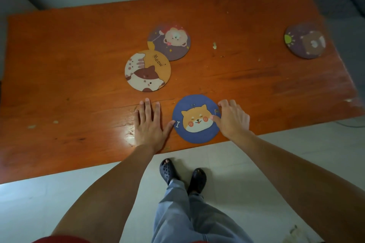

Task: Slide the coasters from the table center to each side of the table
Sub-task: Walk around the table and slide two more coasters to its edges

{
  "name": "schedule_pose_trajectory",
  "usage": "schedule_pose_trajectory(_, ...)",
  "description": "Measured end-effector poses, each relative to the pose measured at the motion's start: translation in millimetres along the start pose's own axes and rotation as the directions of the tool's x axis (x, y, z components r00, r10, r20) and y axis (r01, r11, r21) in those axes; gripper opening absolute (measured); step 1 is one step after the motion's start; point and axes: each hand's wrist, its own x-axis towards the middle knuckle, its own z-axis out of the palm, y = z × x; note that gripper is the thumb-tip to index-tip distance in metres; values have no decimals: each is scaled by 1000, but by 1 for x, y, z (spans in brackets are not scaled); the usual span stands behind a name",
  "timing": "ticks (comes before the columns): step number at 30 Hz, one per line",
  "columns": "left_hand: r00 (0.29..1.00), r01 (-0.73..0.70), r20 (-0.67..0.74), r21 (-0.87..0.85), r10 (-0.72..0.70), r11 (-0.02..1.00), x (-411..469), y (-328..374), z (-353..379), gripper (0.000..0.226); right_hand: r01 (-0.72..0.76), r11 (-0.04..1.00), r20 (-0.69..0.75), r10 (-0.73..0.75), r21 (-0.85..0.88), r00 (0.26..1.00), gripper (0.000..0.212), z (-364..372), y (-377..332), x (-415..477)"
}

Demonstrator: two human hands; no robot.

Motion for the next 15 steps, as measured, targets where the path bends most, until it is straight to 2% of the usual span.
schedule_pose_trajectory(2, 999, -24, 48, 16, 23, 1000, -2, -2, -10, 77, 74, 995, -4, -74, -66, 997, 41, -10, -9, 3)
schedule_pose_trajectory(5, 998, -48, 52, -3, 48, 999, -10, -17, -36, 53, 224, 970, -33, -228, -99, 973, 37, -25, -37, 10)
schedule_pose_trajectory(8, 999, 3, 43, -19, -2, 1000, -32, -42, -66, 33, 378, 916, -11, -383, -136, 924, 37, -36, -78, 13)
schedule_pose_trajectory(15, 991, 114, -72, 15, -112, 993, -102, -123, -130, 24, 608, 752, 32, -622, -253, 782, 30, -48, -188, -18)
